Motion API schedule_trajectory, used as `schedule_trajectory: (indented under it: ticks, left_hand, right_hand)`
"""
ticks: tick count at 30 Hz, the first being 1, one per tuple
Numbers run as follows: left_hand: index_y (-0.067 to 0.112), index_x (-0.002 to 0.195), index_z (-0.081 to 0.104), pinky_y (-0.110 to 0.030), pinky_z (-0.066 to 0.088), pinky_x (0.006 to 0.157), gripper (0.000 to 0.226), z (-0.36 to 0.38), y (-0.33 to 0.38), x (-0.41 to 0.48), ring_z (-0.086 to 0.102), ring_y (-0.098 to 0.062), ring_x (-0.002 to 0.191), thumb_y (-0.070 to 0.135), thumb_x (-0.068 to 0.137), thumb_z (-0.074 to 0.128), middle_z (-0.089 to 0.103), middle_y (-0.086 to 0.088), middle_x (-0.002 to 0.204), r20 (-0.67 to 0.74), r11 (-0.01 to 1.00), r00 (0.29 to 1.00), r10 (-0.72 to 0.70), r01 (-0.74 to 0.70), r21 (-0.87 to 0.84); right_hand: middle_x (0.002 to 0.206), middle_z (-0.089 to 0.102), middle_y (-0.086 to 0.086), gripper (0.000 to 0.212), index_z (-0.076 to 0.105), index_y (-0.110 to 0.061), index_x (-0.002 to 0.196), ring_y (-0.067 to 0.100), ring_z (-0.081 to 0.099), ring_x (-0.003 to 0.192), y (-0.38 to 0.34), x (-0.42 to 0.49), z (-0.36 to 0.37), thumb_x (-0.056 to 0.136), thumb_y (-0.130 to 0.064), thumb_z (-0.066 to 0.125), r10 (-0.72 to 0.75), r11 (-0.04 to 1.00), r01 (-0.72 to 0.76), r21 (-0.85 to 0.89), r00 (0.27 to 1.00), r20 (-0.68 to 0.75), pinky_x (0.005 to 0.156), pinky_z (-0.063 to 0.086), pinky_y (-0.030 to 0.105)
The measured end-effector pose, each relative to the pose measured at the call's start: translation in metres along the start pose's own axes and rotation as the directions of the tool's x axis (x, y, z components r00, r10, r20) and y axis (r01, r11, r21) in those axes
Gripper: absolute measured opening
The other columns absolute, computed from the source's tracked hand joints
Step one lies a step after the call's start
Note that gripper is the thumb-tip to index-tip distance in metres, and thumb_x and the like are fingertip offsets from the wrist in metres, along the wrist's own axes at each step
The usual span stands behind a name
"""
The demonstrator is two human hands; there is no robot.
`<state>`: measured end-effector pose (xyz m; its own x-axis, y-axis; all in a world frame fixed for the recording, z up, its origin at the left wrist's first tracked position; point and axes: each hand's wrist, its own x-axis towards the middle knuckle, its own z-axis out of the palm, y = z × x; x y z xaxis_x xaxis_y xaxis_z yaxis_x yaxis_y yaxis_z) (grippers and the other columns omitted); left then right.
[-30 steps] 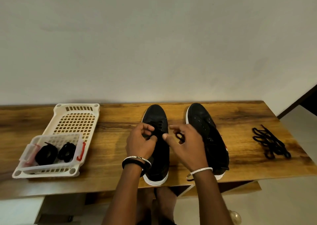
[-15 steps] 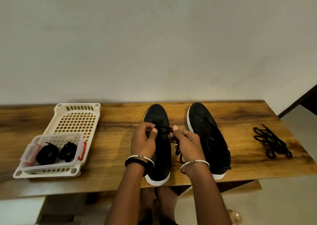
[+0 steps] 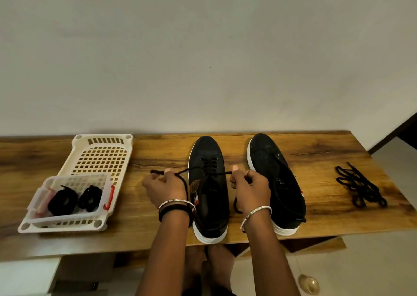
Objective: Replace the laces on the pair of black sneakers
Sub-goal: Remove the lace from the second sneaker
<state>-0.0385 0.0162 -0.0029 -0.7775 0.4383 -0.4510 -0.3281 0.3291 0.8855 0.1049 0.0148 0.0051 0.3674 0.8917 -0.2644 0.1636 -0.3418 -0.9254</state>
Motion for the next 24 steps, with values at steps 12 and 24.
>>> schedule_trajectory:
  ticks: [12,24]
  left_hand:
    - [0.030,0.086,0.071,-0.033,0.053,0.073,0.006,0.006,-0.007,-0.022,0.062,-0.009,0.082,0.024,0.084,0.073,0.068,0.012,0.083,0.530,0.461,0.623,0.575,-0.782,0.419]
    - [0.027,0.099,0.075,-0.015,0.049,0.069,0.012,0.002,-0.002,-0.022,0.066,-0.004,0.084,0.024,0.089,0.071,0.074,0.011,0.095,0.547,0.527,0.690,0.474,-0.720,0.451]
  right_hand:
    - [0.111,0.067,-0.011,0.017,0.074,-0.035,0.107,0.017,0.054,0.113,-0.007,-0.012,0.012,0.093,-0.032,0.065,-0.441,0.690,0.494,-0.528,0.866,0.234,0.096,0.043,0.045]
    - [0.120,0.058,-0.009,0.012,0.058,-0.029,0.112,0.015,0.050,0.118,-0.008,-0.015,0.025,0.103,-0.032,0.050,-0.375,0.570,0.426,-0.703,0.896,0.239,0.098,0.034,0.035]
